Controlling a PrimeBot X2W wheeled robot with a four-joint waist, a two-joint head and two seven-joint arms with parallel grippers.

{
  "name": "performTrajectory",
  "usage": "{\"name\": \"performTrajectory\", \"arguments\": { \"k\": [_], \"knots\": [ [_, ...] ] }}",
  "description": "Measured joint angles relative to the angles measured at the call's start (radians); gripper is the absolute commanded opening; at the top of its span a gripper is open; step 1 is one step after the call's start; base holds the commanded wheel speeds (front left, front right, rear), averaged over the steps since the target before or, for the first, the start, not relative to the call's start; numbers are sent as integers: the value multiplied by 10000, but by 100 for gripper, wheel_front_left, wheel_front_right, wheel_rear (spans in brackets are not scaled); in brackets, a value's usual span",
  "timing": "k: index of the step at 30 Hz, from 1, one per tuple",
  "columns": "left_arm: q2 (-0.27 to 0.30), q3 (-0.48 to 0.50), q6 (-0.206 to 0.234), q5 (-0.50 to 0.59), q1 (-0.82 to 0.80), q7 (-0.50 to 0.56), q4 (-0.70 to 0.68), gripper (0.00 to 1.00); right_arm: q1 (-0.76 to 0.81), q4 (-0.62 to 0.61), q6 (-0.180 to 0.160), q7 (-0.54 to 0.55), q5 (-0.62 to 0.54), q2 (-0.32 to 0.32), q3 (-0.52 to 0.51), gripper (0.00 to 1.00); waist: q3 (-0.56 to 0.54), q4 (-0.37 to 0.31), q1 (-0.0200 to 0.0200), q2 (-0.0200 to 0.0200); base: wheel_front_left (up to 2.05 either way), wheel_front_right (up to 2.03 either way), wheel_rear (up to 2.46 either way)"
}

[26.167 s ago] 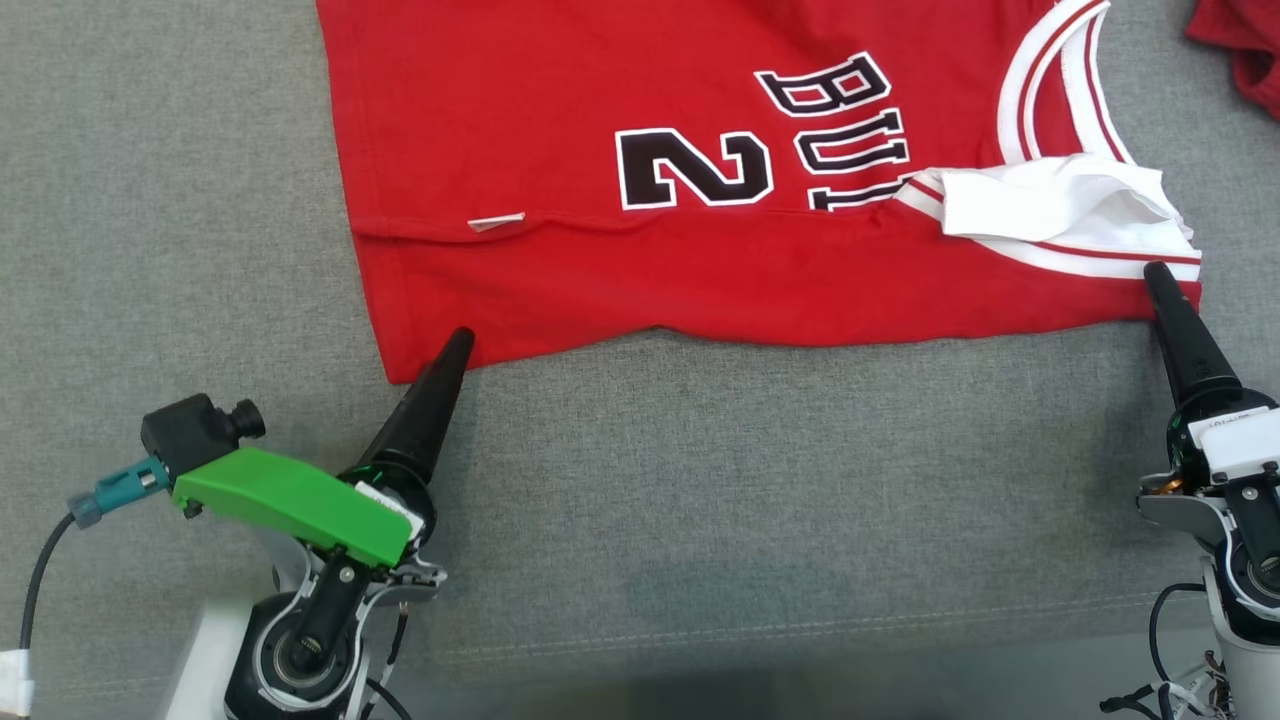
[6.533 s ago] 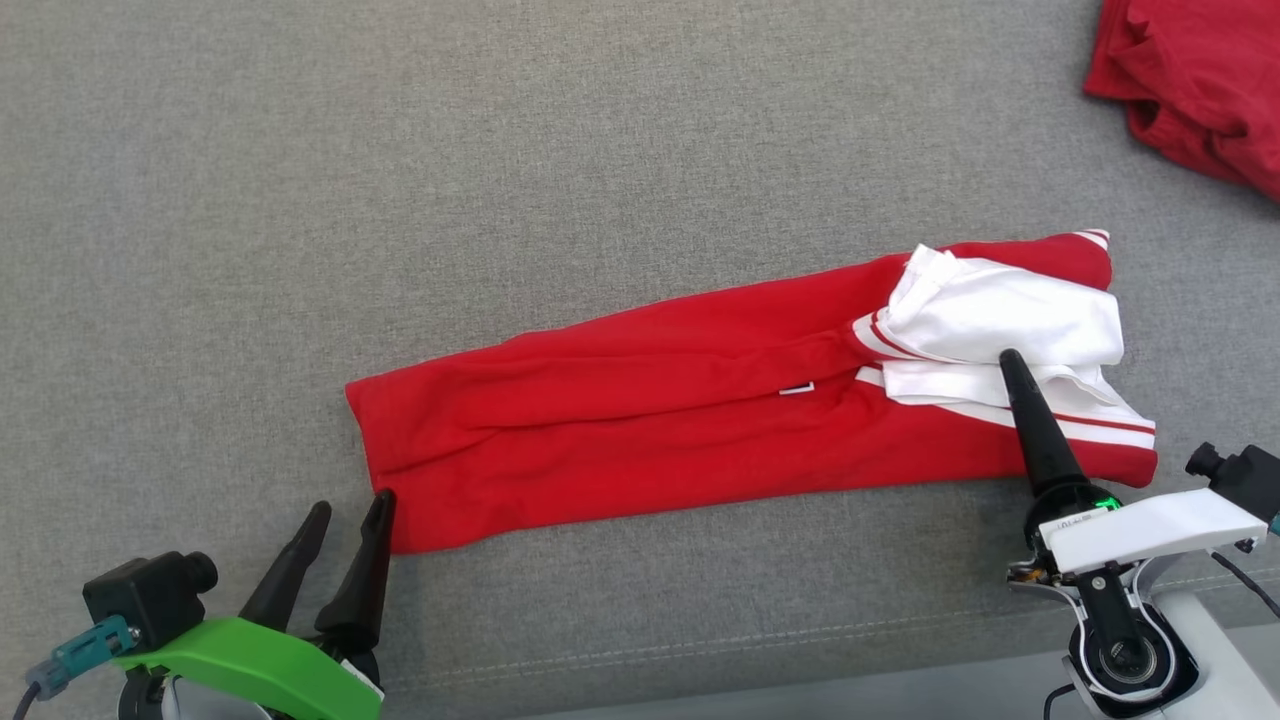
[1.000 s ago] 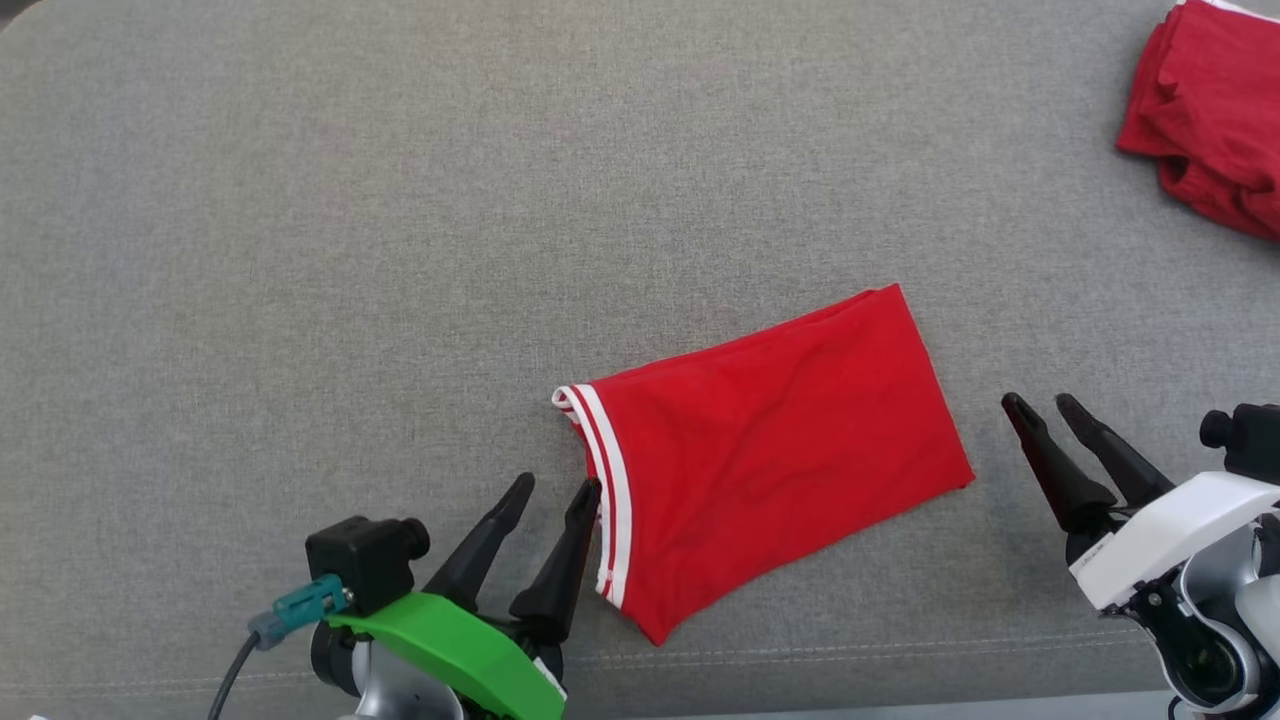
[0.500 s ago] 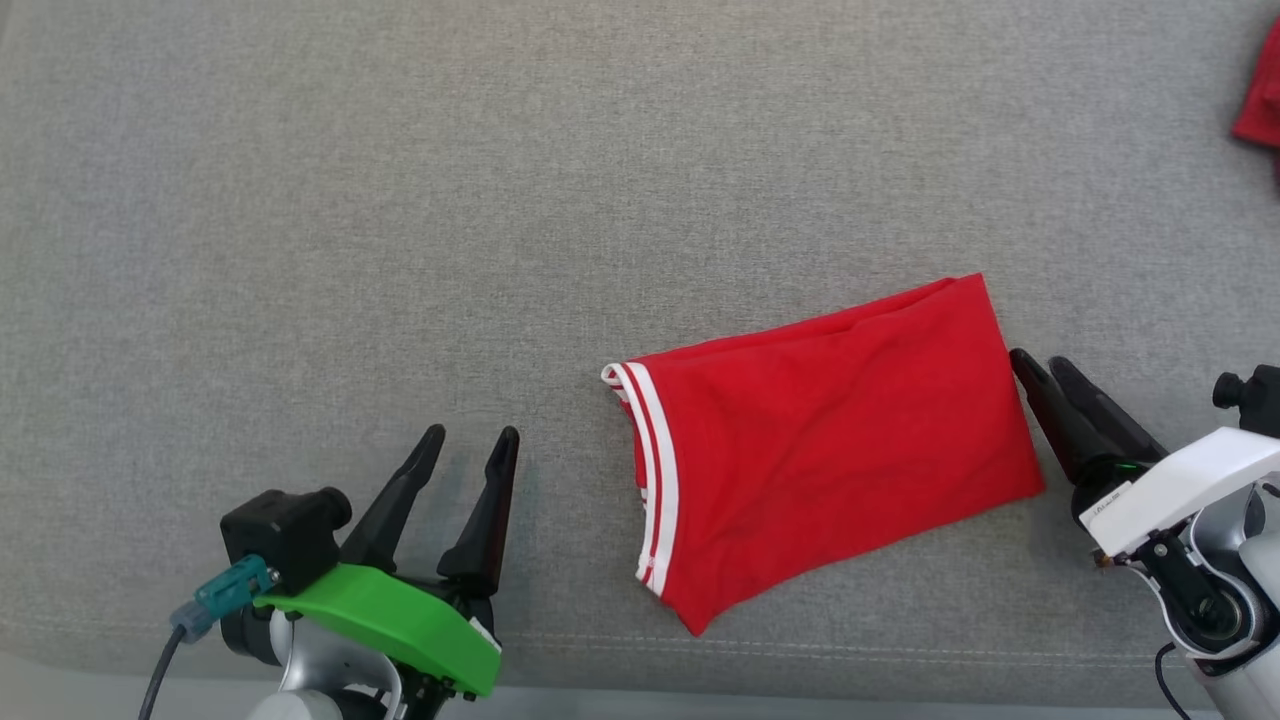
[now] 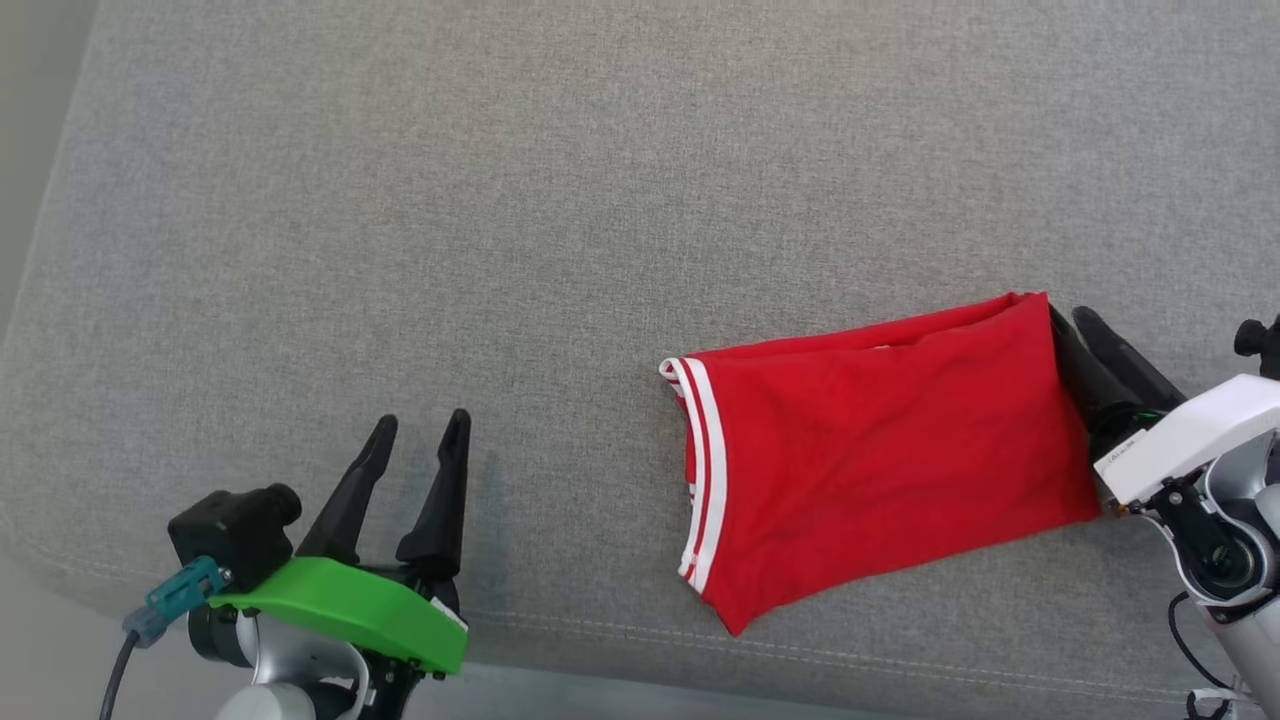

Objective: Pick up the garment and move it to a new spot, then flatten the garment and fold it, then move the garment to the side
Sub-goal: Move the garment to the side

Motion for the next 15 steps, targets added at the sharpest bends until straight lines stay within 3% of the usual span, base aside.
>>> {"name": "performTrajectory", "arguments": {
  "k": [15],
  "knots": [
    [21,268,48,-182,310,-79,13,100,-127,-94,90,-25,222,382,1060,100,-298,-563,0,0,0,0,0]
  ]
}}
